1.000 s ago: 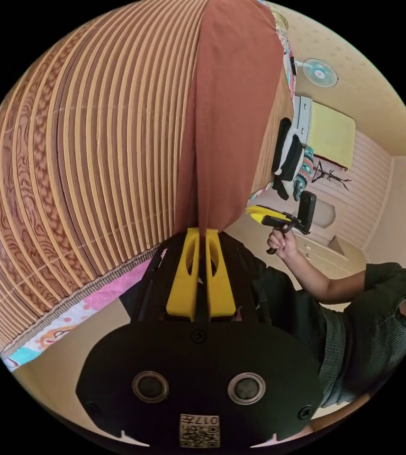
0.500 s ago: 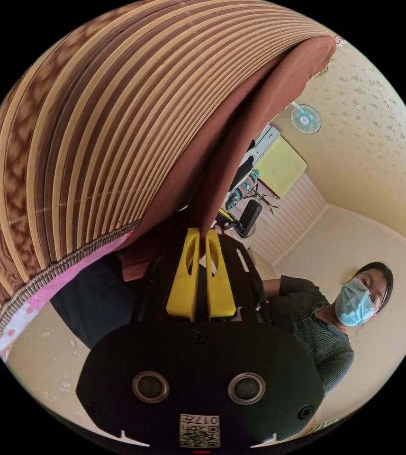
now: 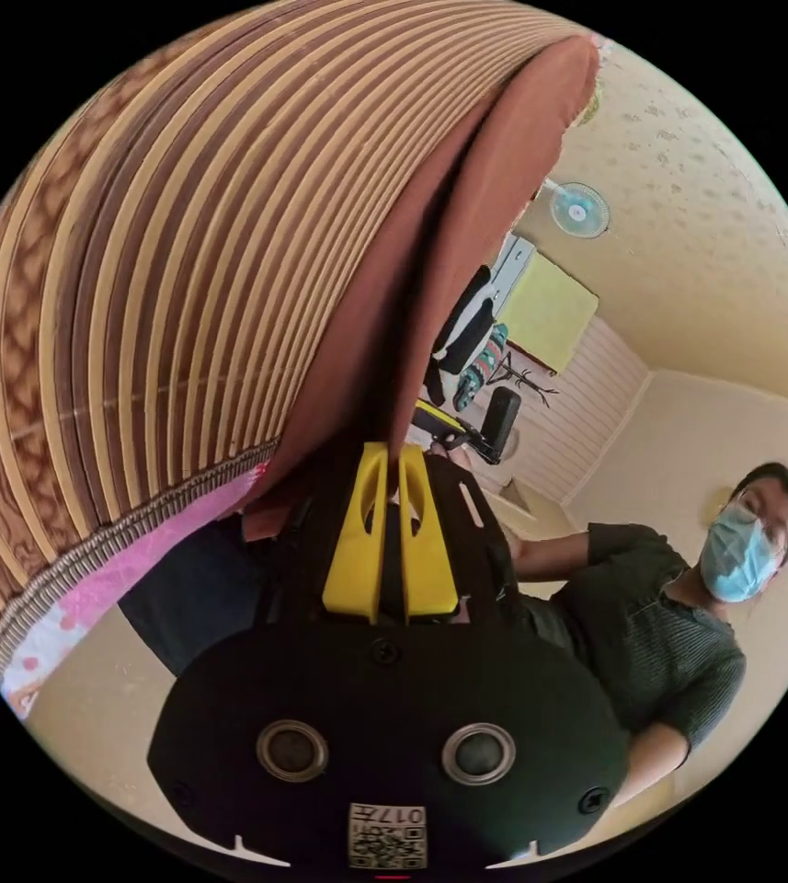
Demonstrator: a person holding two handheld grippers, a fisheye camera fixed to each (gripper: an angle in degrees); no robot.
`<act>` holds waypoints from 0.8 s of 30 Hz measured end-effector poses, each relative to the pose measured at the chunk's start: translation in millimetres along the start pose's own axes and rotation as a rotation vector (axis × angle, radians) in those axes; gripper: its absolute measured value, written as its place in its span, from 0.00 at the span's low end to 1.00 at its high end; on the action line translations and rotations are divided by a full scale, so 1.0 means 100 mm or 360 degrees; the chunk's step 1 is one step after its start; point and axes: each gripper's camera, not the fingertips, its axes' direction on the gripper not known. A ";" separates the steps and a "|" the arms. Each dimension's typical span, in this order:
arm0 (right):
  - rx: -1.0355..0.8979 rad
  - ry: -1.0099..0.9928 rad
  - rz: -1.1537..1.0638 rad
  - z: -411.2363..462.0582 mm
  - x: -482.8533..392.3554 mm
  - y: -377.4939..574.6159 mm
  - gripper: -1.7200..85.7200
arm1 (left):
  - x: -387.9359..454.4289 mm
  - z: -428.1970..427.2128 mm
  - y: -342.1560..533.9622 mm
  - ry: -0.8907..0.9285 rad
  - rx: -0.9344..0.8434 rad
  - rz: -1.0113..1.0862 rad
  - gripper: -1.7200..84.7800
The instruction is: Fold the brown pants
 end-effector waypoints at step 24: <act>0.0564 -0.0755 0.0166 -0.38 1.96 -0.92 0.17 | 0.22 -0.27 -1.33 -0.0512 0.0488 0.0561 0.17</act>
